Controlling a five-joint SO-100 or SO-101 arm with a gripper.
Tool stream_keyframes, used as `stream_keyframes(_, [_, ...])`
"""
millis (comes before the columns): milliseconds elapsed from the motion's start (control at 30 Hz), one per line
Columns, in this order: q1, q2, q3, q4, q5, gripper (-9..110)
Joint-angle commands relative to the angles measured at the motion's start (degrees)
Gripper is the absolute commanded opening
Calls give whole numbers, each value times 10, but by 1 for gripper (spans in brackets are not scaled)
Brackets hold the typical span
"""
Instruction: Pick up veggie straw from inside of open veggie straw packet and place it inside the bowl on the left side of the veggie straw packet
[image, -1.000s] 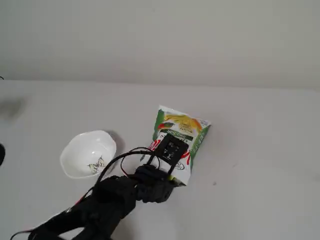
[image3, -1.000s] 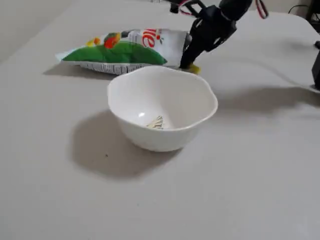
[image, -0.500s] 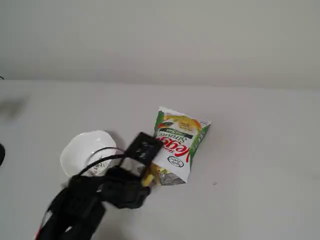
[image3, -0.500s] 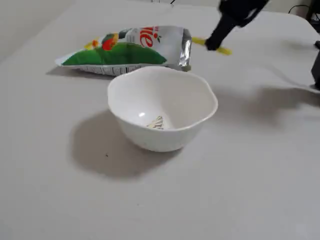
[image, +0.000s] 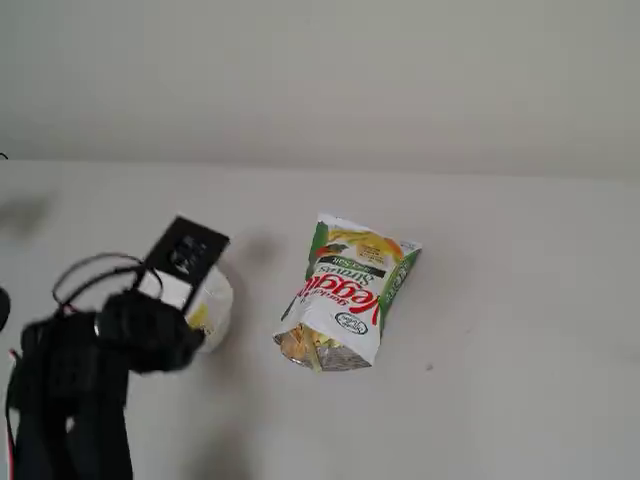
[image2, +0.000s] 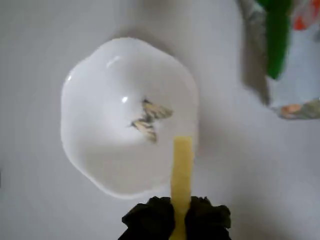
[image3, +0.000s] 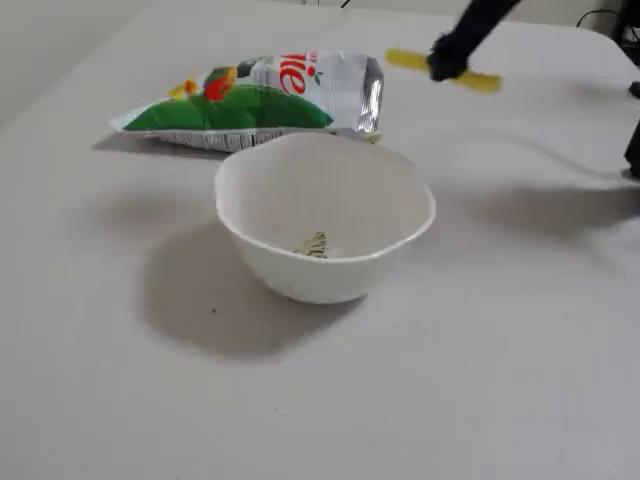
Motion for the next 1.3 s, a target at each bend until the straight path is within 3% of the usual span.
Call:
stream_keyframes(0, [-39, -144, -147, -33, 21, 0])
stream_keyframes(133, [-38, -265, -238, -36, 25, 3])
stream_keyframes(233, [-33, -305, -266, -36, 25, 20])
stream_keyframes(300, [-27, -308, -266, -31, 24, 23])
stream_keyframes(367, [-18, -302, -266, -13, 20, 21])
stream_keyframes(533, [10, -229, -259, 39, 31, 0])
stream_keyframes(900, [100, 91, -186, 158, 220, 0])
stream_keyframes(1267, [279, 320, -18, 205, 357, 0])
